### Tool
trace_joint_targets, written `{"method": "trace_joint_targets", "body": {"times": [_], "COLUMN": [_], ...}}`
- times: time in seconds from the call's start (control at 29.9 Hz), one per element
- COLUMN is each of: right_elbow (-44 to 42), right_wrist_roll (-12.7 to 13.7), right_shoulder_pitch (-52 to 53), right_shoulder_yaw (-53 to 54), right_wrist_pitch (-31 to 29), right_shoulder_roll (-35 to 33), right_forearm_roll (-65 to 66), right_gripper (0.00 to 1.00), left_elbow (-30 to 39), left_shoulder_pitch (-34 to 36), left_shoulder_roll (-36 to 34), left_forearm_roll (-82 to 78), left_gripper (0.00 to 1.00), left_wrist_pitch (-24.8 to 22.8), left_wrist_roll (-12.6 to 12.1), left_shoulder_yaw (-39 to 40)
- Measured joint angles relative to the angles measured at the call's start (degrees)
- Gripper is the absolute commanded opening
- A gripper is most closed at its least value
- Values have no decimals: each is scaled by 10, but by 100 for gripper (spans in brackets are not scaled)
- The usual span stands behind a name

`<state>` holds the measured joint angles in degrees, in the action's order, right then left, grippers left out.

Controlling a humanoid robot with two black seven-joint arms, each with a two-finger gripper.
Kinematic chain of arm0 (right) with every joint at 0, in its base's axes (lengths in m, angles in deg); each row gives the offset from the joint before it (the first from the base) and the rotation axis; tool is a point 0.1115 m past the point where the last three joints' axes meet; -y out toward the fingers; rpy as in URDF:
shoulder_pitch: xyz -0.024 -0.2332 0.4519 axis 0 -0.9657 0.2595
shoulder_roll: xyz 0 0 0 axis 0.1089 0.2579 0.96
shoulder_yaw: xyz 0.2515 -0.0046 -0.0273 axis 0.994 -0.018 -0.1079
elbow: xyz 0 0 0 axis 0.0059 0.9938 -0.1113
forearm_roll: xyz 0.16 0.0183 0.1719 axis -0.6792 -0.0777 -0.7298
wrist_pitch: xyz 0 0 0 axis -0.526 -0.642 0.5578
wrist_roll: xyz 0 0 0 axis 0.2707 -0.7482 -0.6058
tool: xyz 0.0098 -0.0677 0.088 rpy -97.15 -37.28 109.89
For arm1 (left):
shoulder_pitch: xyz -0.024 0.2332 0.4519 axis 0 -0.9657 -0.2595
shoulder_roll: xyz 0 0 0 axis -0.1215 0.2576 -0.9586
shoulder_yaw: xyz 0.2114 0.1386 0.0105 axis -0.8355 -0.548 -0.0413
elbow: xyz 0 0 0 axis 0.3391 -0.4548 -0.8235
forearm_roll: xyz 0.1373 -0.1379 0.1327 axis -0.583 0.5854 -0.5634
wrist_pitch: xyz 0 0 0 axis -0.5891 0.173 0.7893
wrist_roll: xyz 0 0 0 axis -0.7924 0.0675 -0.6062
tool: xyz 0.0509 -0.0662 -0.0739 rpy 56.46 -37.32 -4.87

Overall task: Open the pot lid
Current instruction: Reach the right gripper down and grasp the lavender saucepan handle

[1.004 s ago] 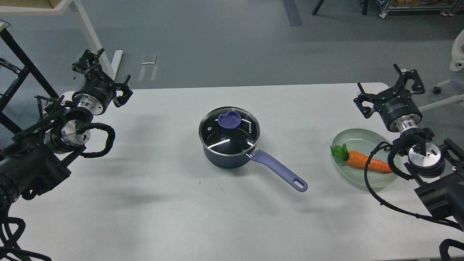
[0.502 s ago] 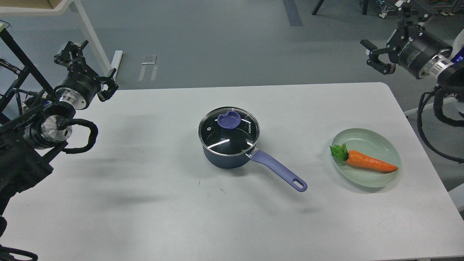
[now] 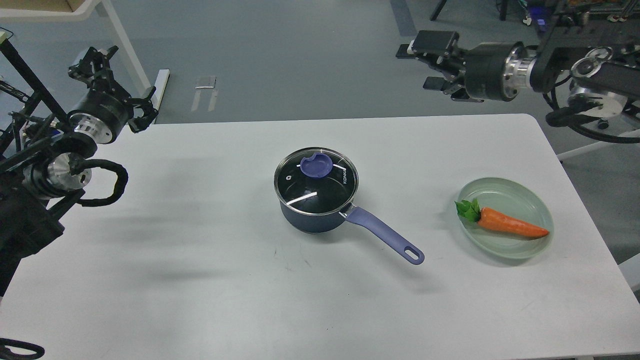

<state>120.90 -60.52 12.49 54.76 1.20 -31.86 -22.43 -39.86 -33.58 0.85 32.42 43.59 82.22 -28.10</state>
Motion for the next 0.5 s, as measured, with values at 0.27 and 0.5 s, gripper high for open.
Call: {"method": "trace_joint_targets", "body": {"times": [0.27,0.5], "right_elbow": [100,179], "right_wrist_roll": [-1,-2], "right_shoulder_pitch": [62,64], "right_shoulder_yaw": [-109,-174], "right_wrist_pitch": [17,24], "right_shoulder_roll": [99,105], "right_forearm_roll": [137,232], "right_gripper": [98,89], "left_elbow": [12,29], "left_shoulder_pitch": [9,9], "left_shoulder_roll": [-2,-24], "left_forearm_roll": [-54,-55], "left_gripper": [99,99], "left_wrist_pitch": [1,2], "left_wrist_roll": [0,2], "left_shoulder_yaw": [0,1]}}
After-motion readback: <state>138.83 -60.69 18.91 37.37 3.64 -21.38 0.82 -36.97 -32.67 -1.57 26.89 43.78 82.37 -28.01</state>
